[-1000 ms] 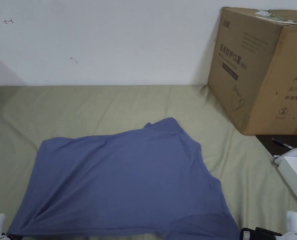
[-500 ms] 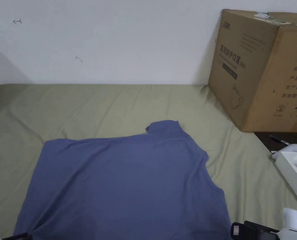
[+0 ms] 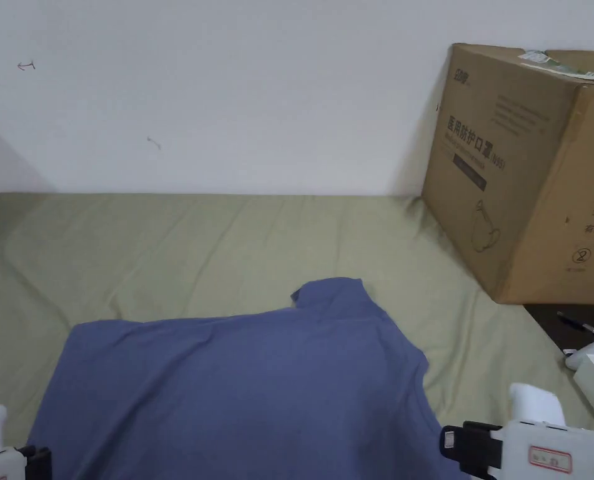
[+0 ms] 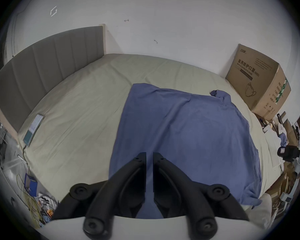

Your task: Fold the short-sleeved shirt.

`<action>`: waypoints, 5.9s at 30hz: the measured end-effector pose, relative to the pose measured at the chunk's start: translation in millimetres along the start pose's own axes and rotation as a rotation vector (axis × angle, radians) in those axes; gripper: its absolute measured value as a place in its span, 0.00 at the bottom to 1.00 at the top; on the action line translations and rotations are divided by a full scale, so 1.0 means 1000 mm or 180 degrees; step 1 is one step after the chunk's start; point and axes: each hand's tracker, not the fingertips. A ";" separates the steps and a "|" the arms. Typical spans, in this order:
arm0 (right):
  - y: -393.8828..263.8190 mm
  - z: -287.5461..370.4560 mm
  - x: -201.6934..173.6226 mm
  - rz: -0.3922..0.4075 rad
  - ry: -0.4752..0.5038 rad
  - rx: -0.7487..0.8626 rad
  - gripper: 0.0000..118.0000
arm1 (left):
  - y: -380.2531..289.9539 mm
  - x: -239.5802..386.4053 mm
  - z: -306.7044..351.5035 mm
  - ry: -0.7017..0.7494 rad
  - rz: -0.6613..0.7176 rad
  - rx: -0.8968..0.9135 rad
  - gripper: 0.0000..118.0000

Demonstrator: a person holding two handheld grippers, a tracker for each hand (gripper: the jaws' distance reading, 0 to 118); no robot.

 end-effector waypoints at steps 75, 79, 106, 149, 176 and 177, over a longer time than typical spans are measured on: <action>0.258 -0.276 -0.015 0.0996 -0.0646 -0.0501 0.02 | 0.220 0.021 -0.324 0.0667 -0.0804 -0.0896 0.02; 0.274 -0.235 -0.023 0.0891 -0.0531 -0.0334 0.02 | 0.243 0.014 -0.269 0.0555 -0.0680 -0.0451 0.02; 0.384 0.157 -0.162 0.1112 -0.0522 0.1478 0.02 | 0.401 0.063 0.137 0.0354 -0.0568 0.1684 0.02; 0.456 -0.076 -0.106 0.0872 -0.0669 0.0957 0.02 | 0.430 0.077 -0.125 0.0440 -0.0495 0.1068 0.02; 0.079 -0.059 0.050 -0.0004 -0.0563 -0.0203 0.02 | 0.100 -0.016 -0.118 0.0306 -0.0044 -0.0371 0.02; 0.063 -0.045 0.049 0.0036 -0.0562 -0.0175 0.02 | 0.088 -0.017 -0.104 0.0300 -0.0081 -0.0315 0.02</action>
